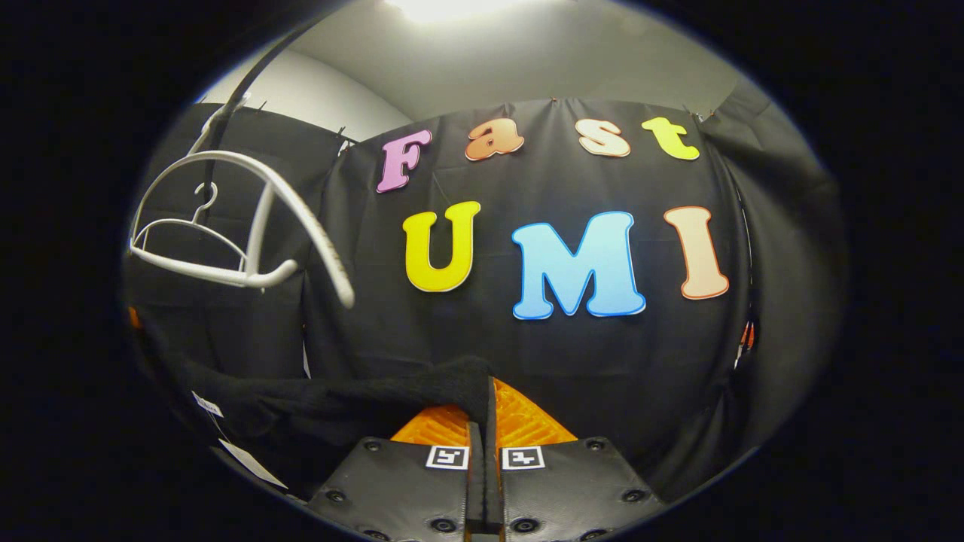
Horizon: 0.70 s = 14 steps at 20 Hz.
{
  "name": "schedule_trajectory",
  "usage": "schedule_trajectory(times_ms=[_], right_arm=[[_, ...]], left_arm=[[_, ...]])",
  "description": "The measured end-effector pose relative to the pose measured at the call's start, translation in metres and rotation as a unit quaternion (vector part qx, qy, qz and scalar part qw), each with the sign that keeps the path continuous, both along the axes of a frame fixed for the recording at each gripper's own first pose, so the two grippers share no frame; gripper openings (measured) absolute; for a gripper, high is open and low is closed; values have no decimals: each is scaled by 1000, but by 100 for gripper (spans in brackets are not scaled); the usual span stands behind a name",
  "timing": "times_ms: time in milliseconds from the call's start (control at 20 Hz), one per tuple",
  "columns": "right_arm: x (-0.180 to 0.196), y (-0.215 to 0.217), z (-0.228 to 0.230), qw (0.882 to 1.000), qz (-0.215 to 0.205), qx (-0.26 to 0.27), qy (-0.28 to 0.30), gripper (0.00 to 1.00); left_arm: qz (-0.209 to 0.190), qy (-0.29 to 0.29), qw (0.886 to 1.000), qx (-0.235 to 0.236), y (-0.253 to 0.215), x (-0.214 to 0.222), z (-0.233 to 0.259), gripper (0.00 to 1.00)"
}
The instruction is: Grasp the clothes on the hanger with both hands and then place them into the laundry hamper below.
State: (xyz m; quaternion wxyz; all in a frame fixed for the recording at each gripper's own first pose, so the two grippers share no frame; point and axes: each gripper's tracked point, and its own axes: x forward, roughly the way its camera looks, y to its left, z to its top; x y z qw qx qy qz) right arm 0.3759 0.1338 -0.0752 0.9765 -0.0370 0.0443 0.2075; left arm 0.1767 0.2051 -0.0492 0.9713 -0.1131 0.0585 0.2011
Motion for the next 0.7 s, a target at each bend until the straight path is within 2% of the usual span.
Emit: schedule_trajectory(times_ms=[200,350,700], right_arm=[[-37,-16,-17,999,-28,-9,33,2],[-67,-25,-29,996,-59,-11,63,2],[-152,-37,-66,980,-138,1,140,2]], left_arm=[[-38,47,998,10,-5,-12,-23,4],[-86,74,994,3,-18,-16,-39,4],[-222,132,966,4,-44,-16,-84,3]])
